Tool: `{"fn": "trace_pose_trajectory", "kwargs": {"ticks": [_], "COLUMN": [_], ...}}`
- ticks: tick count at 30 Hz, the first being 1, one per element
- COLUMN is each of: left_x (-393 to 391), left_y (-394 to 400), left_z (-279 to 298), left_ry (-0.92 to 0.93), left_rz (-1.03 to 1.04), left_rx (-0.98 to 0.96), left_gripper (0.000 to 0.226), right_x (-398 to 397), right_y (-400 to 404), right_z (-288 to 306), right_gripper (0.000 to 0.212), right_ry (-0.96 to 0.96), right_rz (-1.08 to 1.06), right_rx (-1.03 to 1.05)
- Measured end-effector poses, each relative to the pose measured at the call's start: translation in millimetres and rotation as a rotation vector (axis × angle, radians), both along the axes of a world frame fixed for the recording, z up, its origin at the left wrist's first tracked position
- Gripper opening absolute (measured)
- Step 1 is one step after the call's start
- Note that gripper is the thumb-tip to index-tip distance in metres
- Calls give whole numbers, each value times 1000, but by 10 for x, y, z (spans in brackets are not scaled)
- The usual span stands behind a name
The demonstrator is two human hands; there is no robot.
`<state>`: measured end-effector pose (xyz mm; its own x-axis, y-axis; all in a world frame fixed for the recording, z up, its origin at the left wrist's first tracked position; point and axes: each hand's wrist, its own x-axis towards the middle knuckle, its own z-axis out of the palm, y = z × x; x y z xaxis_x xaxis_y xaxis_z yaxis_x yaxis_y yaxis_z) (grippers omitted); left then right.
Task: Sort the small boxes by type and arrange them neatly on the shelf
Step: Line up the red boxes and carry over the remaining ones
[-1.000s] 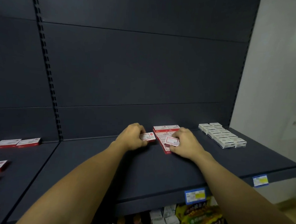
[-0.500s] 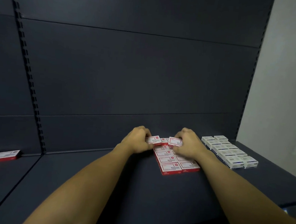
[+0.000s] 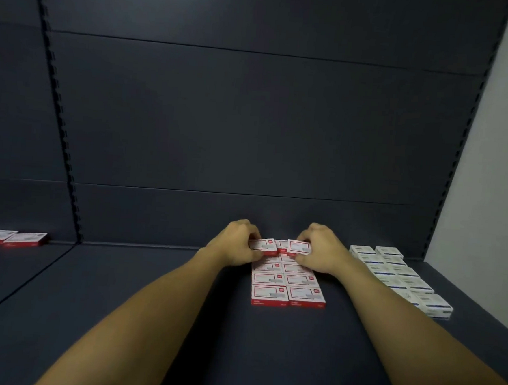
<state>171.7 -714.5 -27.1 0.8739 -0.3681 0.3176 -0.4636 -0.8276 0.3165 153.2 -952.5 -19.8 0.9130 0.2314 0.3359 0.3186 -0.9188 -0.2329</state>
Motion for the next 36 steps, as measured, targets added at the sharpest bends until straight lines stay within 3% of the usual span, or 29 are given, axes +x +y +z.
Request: {"fn": "trace_pose_trajectory", "kwargs": {"ticks": [10, 36], "left_x": [-94, -48], "left_y": [-125, -109], "left_z": [-129, -74], "left_ry": [11, 62], "left_rz": [92, 88], "left_rx": [-6, 6], "left_gripper": [46, 53], "right_x": [108, 118], "right_y": [-125, -47], "right_z": [-143, -105], "right_gripper": [54, 47], "right_ry": [47, 52], "right_rz": [124, 102], "right_rx": [-7, 90]}}
